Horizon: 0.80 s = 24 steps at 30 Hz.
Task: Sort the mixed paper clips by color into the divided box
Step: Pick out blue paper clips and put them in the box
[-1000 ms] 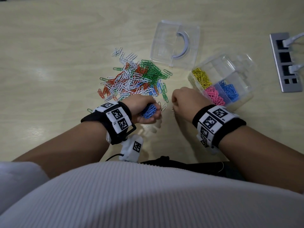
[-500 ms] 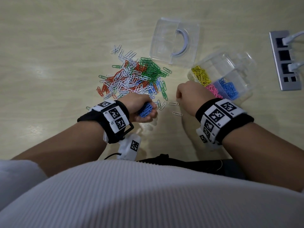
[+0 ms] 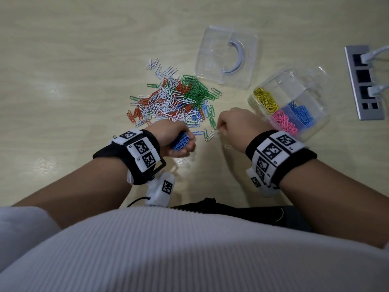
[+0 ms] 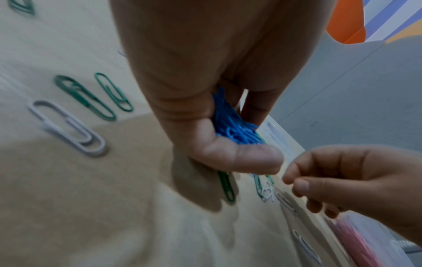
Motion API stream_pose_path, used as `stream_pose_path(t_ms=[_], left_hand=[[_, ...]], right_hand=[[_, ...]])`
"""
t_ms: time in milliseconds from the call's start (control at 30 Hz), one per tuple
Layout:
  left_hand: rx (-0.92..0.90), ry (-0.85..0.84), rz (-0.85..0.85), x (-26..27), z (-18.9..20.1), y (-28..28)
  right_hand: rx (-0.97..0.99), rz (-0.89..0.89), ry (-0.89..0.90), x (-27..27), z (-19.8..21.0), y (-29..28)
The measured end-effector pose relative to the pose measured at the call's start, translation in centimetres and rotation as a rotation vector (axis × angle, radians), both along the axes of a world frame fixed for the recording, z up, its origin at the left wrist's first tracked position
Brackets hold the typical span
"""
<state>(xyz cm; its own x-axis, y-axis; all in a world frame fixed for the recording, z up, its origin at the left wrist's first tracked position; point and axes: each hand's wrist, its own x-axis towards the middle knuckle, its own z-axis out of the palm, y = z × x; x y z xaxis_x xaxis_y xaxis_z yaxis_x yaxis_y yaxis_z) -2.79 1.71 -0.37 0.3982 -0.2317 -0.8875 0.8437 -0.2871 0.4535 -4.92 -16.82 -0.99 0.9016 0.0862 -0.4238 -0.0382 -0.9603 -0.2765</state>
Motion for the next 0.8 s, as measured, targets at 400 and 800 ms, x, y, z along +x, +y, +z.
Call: stream_pose_path(t_ms=[400,800], left_hand=[[0.043,0.009,0.066,-0.4,0.5,2.2],[0.051,-0.031,0.078,-0.2,0.6,2.3]], right_hand=[[-0.066,0.275,-0.124,-0.2,-1.5,3.6],[0.172,0.197,-0.141,-0.4,0.7,6.1]])
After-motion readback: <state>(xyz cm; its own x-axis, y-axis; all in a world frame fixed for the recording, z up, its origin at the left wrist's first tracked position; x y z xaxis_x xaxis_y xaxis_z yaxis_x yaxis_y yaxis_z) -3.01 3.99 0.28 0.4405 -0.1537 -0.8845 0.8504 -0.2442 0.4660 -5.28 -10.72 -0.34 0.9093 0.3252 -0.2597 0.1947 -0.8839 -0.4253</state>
